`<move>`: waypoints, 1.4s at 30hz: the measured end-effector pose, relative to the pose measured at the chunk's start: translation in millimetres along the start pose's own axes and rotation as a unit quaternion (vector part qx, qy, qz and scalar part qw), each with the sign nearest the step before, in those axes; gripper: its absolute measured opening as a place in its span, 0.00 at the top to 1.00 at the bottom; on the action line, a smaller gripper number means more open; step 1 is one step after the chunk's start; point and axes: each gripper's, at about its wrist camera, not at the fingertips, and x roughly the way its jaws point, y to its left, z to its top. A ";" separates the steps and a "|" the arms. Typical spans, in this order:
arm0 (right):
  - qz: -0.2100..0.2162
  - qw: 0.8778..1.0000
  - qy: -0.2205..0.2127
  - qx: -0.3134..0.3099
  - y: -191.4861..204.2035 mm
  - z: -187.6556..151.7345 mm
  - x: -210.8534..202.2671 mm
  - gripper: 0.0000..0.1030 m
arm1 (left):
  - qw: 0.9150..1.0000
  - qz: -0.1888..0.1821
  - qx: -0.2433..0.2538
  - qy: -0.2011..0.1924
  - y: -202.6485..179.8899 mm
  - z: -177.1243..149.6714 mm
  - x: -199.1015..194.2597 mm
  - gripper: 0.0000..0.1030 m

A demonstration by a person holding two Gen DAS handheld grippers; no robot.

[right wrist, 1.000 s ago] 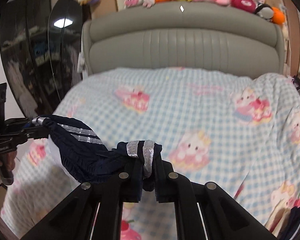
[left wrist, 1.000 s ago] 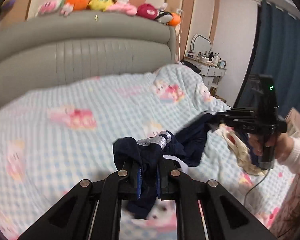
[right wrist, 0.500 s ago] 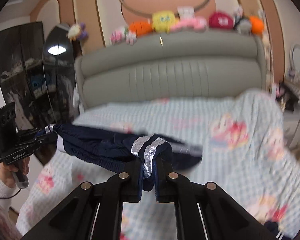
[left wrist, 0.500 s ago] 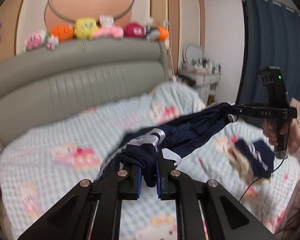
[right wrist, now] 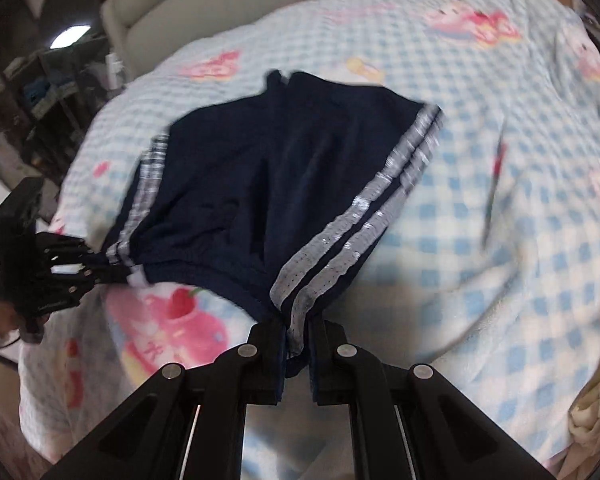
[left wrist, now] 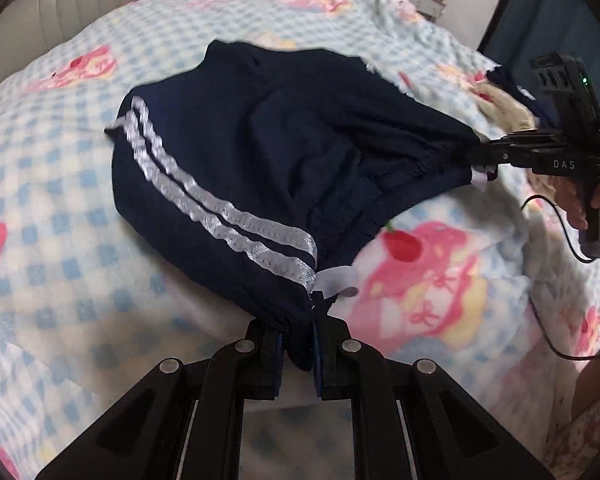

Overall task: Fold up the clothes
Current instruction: 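Lay the navy shorts flat on the duvet and open both grippers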

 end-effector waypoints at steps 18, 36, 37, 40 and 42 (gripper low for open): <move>0.013 0.991 0.131 0.001 -4.8 -87.4 -31.4 0.64 | 0.989 -0.082 0.010 0.119 -65.0 -72.0 6.4 0.84; -0.092 0.992 -0.009 -0.084 24.7 5.0 -18.1 0.54 | 0.996 -0.048 0.072 -0.030 -54.6 32.7 22.0 0.14; -0.099 0.991 0.001 -0.089 33.3 10.7 1.3 0.72 | 0.996 -0.054 0.075 -0.016 -54.0 37.4 35.0 0.14; -0.104 0.988 0.050 -0.098 34.2 8.8 43.0 0.74 | 0.995 -0.041 0.088 0.038 -44.8 25.9 62.6 0.15; -0.121 0.986 0.051 -0.107 27.4 2.3 40.9 0.77 | 0.994 -0.031 0.095 0.051 -35.0 5.2 62.0 0.15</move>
